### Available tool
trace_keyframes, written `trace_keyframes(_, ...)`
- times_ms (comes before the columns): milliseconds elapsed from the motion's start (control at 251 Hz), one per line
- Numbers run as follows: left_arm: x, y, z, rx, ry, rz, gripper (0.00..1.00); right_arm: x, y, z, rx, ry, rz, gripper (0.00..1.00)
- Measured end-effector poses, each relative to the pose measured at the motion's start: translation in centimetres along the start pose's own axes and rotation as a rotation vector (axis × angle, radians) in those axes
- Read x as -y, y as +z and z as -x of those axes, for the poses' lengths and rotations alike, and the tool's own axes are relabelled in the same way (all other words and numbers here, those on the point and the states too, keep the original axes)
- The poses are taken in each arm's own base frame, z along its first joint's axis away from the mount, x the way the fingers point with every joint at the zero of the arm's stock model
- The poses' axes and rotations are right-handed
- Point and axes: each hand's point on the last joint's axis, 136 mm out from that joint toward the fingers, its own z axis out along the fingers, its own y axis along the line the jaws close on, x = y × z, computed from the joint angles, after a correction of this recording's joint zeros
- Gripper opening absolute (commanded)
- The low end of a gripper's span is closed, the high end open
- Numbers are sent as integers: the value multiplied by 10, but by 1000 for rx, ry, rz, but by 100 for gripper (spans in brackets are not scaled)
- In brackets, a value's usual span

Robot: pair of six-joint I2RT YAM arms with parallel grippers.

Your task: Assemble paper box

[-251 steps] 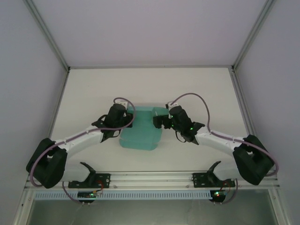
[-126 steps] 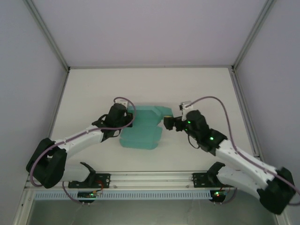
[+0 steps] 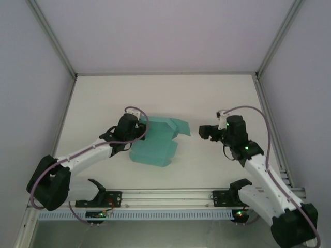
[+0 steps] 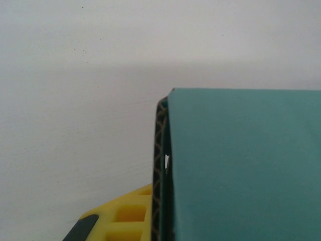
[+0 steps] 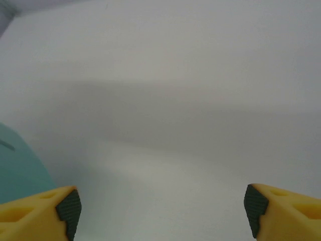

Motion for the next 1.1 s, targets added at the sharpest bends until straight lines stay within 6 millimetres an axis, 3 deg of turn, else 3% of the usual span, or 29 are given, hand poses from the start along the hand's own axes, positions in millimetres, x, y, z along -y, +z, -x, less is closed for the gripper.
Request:
trace_keyframes(148, 2, 0, -1, -6, 4, -12, 0, -26, 22, -3, -99, -65, 152, 72)
trace_keyframes(331, 0, 0, 0, -4, 1, -7, 0, -73, 32, -13, -176, -152, 365, 60)
trace_keyframes(471, 0, 0, -1, -5, 1, -7, 0, -108, 35, -29, -241, -220, 502, 60)
trace_keyframes(623, 0, 3, -4, -18, 2, -10, 0, -132, 43, -37, -280, -274, 570, 55)
trace_keyframes(814, 0, 8, -9, -38, 3, -9, 0, -144, 61, -36, -284, -314, 539, 50)
trace_keyframes(886, -1, 8, -9, -38, 3, -7, 0, -140, 70, -35, -267, -329, 451, 52)
trace_keyframes(1098, -1, 13, -16, -54, 4, 13, 0, -131, 89, -23, -139, -329, 160, 44)
